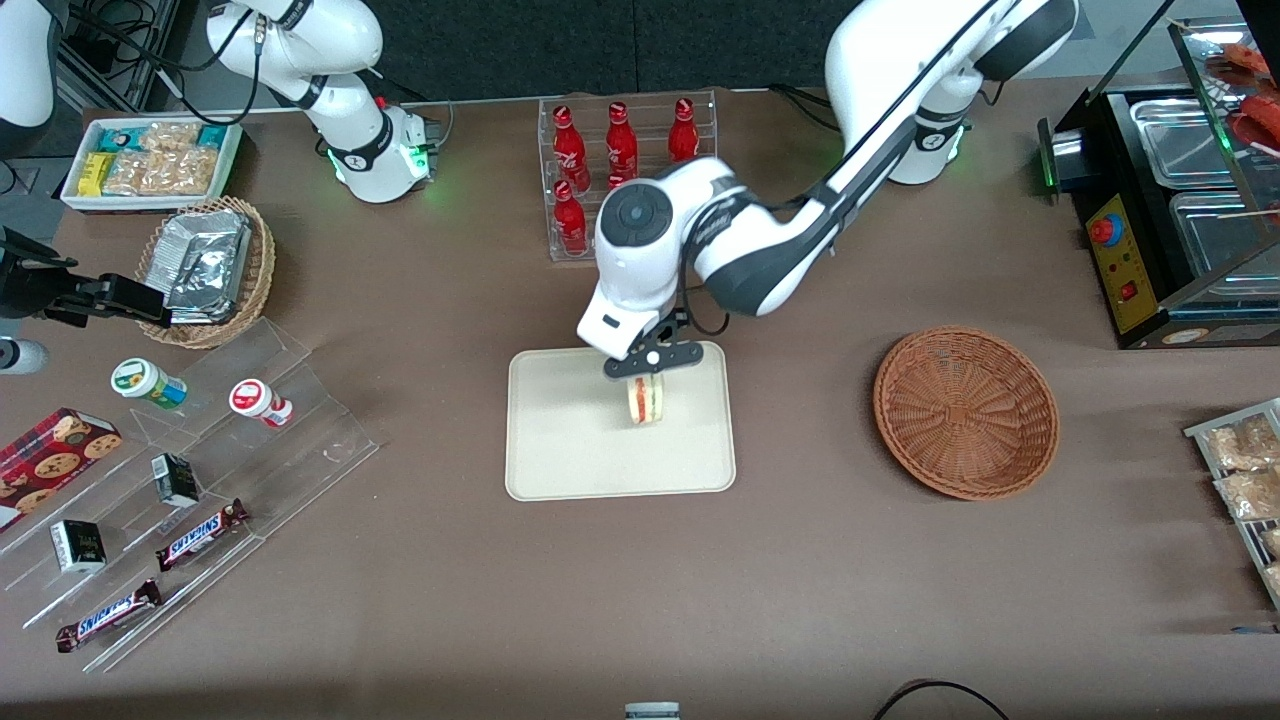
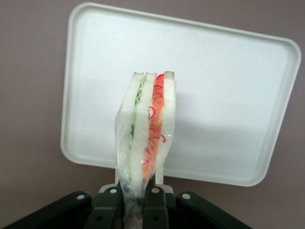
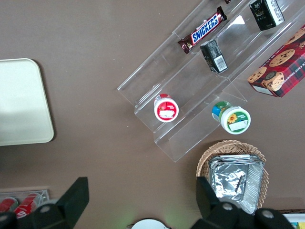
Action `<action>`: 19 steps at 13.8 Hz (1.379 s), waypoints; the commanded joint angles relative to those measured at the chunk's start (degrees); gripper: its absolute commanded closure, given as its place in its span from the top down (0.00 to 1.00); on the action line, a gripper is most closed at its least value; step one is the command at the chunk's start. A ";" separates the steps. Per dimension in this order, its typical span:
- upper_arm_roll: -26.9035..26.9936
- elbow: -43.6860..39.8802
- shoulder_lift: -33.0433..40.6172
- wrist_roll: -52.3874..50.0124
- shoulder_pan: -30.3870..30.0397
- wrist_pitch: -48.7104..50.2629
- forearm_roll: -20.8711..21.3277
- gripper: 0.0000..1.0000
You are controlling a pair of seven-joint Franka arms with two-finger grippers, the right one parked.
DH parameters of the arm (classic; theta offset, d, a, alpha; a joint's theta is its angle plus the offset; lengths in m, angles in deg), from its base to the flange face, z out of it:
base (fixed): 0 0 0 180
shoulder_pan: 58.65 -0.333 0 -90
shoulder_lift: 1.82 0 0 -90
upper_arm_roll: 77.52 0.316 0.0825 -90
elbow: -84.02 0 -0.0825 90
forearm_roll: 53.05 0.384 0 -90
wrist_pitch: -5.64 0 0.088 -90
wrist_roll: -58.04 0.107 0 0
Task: Place sandwich from basket to tray
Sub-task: 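Carry the sandwich over the cream tray and lower it onto it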
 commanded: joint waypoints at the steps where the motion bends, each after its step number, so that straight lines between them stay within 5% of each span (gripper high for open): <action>1: 0.38 -2.65 -4.91 -0.45 0.99 -2.74 4.29 0.00; 3: 0.38 -2.65 -7.02 -0.89 1.69 -4.94 7.56 0.00; 12: 0.56 -3.71 -10.11 -0.63 1.70 -8.29 10.03 0.00; 13: 0.56 -3.71 -10.02 -0.63 1.70 -8.11 10.03 0.59; 14: 0.56 -3.62 -9.76 -0.54 1.70 -8.02 10.11 0.99; 19: 0.38 -3.71 -2.66 -2.46 0.47 -3.12 6.79 1.00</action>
